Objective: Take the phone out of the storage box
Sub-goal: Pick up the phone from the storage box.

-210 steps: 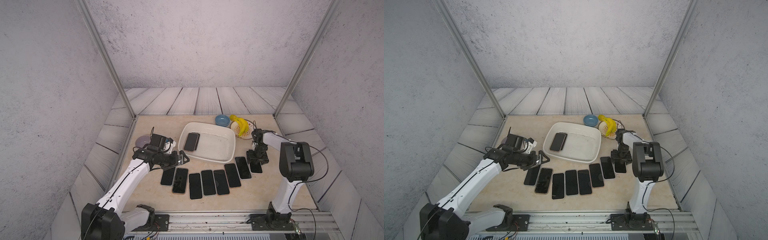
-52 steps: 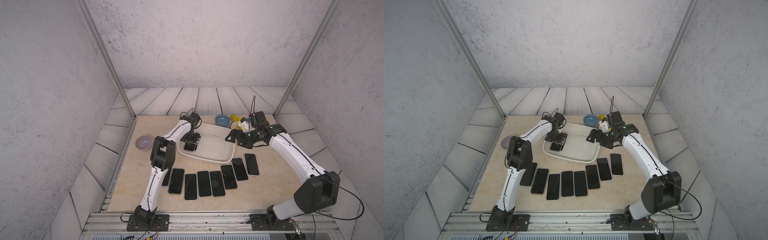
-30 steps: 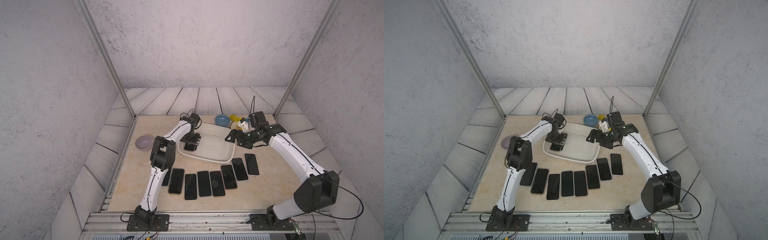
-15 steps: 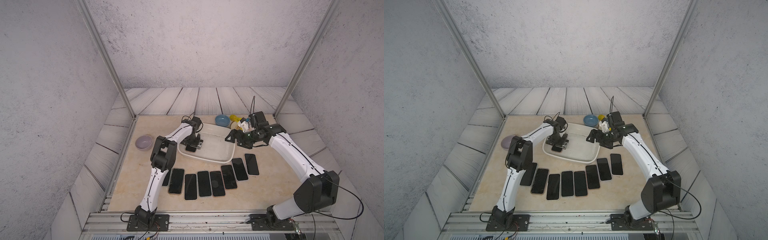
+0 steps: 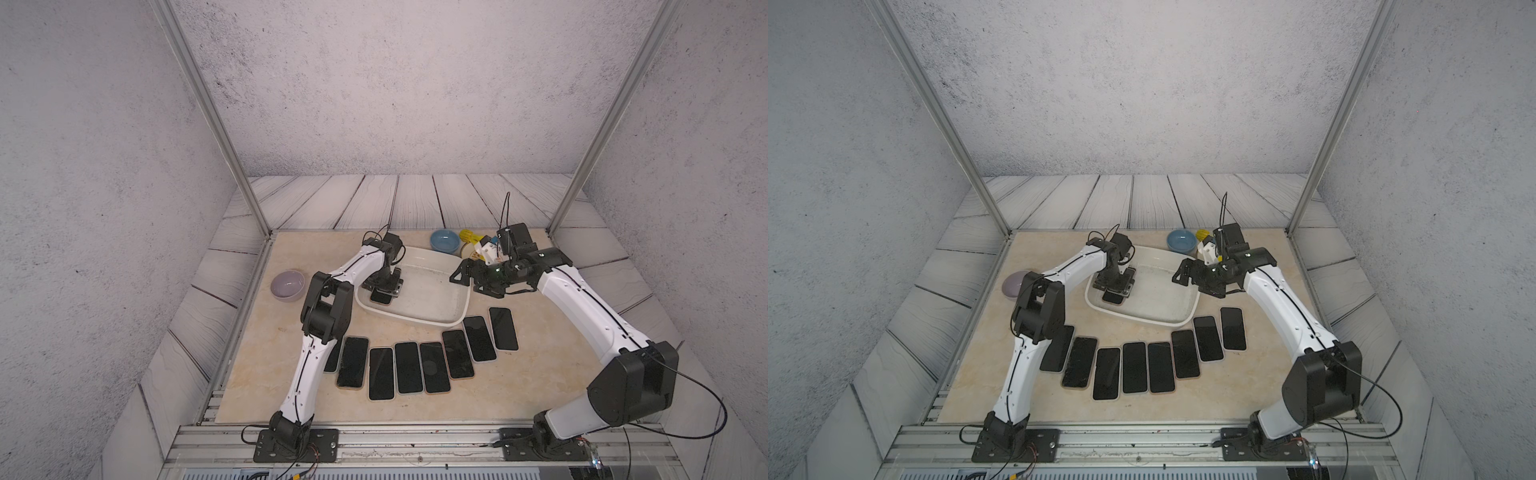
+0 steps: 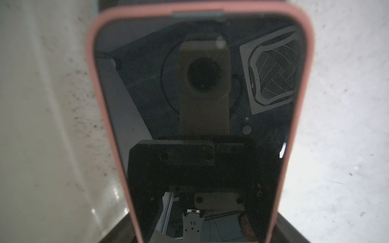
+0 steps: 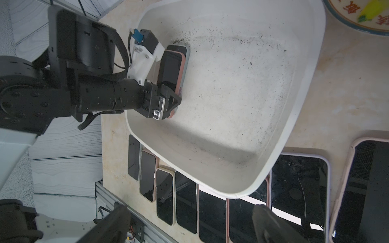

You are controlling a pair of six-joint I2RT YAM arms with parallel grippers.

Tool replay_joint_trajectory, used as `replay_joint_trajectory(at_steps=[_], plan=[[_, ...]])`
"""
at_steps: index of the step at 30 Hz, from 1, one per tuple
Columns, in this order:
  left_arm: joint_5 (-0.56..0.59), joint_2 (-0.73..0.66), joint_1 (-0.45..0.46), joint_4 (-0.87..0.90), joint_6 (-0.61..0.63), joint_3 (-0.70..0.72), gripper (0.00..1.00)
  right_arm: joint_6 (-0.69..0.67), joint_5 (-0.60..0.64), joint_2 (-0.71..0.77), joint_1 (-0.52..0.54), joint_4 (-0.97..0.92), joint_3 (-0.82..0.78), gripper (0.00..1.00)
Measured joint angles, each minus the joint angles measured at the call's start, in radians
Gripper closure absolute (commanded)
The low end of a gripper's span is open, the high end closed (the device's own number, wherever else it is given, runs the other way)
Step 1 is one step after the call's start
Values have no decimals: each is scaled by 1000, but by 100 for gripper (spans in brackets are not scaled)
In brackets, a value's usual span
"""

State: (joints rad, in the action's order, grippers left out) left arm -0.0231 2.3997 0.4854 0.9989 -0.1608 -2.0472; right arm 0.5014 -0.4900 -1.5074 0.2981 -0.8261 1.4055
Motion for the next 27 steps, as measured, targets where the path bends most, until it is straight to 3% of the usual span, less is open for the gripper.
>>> replay_joint_trajectory(at_steps=[6,27], plan=[[-11,-6,0,30,0,0,49,5,-5,0,0,13,-27,4],[-197,-180,0,67,-91,16,53,21,-7,0,1,50,-61,4]])
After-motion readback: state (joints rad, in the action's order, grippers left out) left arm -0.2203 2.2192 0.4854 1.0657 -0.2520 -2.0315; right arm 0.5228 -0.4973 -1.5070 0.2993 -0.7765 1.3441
